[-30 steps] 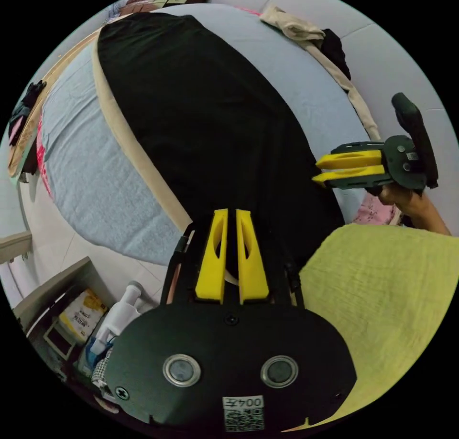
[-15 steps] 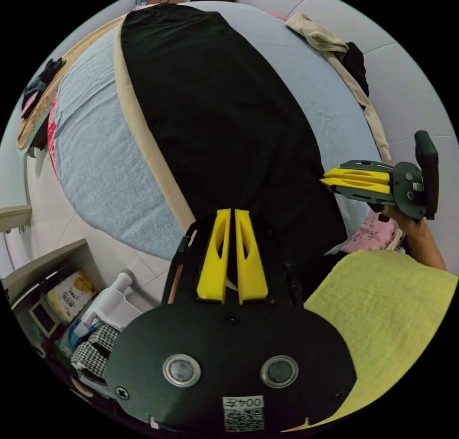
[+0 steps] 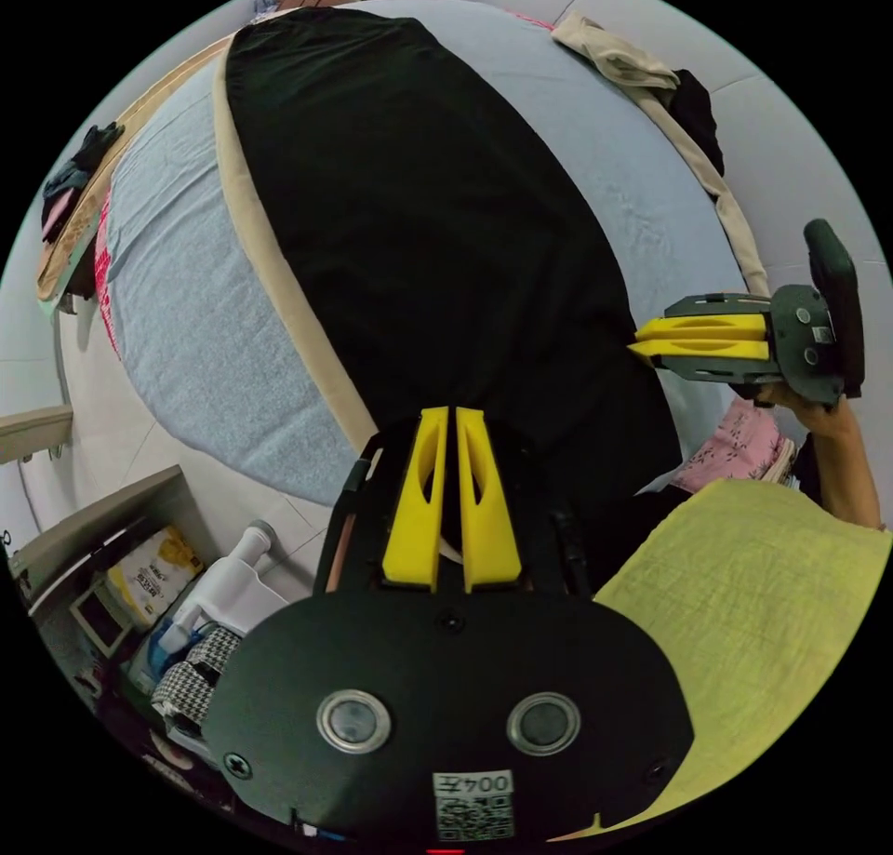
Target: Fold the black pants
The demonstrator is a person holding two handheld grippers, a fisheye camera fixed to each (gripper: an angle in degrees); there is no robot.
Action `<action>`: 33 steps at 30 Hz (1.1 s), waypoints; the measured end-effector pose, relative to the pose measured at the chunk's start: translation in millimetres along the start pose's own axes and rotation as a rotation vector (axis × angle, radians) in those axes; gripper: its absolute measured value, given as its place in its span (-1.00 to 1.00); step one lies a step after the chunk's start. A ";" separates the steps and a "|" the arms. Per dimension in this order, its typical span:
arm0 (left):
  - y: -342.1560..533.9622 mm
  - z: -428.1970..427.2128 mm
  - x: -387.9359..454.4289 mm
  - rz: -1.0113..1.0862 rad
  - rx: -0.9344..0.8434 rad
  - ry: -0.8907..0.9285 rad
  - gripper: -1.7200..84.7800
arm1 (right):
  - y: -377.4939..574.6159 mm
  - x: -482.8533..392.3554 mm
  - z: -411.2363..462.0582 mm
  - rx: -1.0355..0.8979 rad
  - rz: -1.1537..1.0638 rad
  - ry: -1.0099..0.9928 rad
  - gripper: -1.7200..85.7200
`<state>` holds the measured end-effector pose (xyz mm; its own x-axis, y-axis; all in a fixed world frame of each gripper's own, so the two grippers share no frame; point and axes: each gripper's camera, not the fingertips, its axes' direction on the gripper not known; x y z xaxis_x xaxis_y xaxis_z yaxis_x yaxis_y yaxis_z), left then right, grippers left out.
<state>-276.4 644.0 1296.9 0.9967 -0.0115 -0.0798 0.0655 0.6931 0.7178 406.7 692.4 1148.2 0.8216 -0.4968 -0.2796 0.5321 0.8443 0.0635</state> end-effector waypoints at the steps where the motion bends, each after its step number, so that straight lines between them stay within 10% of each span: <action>1: -0.2 0.7 0.3 0.007 -0.002 -0.003 -0.92 | 3.6 -4.7 -0.4 0.007 -0.048 0.043 -0.88; 21: 6.3 10.4 -30.1 0.098 0.054 0.079 -0.93 | 34.0 92.7 -6.4 -0.161 0.219 -0.057 -0.87; 33: -24.0 -44.3 -30.7 0.062 0.193 0.097 -0.91 | 143.1 207.7 -21.3 0.112 0.238 -0.307 -0.79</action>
<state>-310.7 659.6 1251.5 0.9906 0.1027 -0.0908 0.0212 0.5395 0.8417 649.1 714.4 1078.7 0.9385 -0.3412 0.0533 0.3246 0.9243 0.2006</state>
